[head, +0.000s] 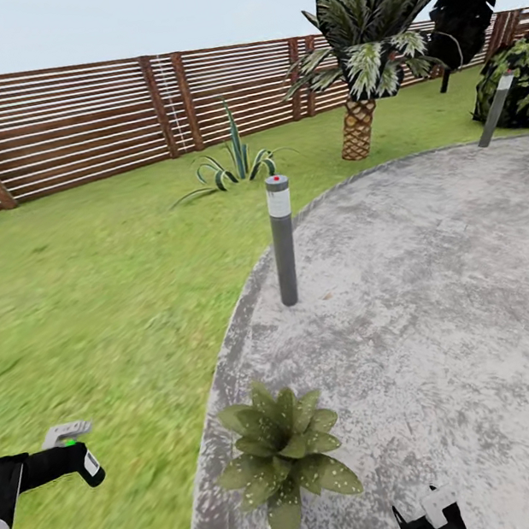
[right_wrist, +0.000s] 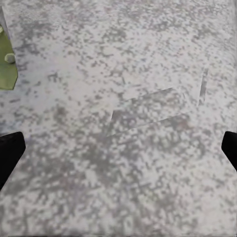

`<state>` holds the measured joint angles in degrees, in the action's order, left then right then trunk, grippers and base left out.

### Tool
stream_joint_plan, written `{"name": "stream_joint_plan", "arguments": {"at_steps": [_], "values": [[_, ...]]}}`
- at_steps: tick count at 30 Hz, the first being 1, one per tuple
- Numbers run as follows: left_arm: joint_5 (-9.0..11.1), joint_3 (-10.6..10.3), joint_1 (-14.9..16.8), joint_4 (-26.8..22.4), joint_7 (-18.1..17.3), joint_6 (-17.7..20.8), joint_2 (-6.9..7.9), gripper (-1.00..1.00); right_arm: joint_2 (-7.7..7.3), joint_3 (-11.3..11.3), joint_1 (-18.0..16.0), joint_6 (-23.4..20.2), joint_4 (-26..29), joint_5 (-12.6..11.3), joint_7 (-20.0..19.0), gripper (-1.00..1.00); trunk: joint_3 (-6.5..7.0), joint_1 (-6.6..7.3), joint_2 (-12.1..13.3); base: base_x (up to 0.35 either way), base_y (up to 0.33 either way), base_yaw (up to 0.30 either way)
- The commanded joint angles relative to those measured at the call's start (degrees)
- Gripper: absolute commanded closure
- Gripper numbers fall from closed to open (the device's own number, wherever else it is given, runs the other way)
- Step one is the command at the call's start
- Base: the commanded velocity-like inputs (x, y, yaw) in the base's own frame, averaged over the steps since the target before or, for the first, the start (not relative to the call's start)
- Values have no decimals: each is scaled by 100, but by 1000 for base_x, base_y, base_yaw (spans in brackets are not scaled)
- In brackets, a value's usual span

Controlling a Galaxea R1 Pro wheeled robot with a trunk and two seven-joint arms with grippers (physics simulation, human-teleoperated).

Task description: Pick up the pesticide atomizer in the garden and spray insectifuge to fully cover both potted plants in the garden.

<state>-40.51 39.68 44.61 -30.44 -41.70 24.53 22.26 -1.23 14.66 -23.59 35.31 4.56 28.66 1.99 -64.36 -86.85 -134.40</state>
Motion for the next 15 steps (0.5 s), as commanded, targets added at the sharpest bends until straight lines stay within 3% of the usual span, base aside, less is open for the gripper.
{"name": "stream_joint_plan", "arguments": {"at_steps": [1,15], "values": [[-28,35,4,-6,-40,26,-5,100,0,34,-5,20,-8,60,21,-100,-4,1,-2,-4,320,-296],[-20,31,4,-6,-40,26,-20,100,8,36,-5,20,-8,61,21,-100,-4,1,-2,-8,326,-296]]}}
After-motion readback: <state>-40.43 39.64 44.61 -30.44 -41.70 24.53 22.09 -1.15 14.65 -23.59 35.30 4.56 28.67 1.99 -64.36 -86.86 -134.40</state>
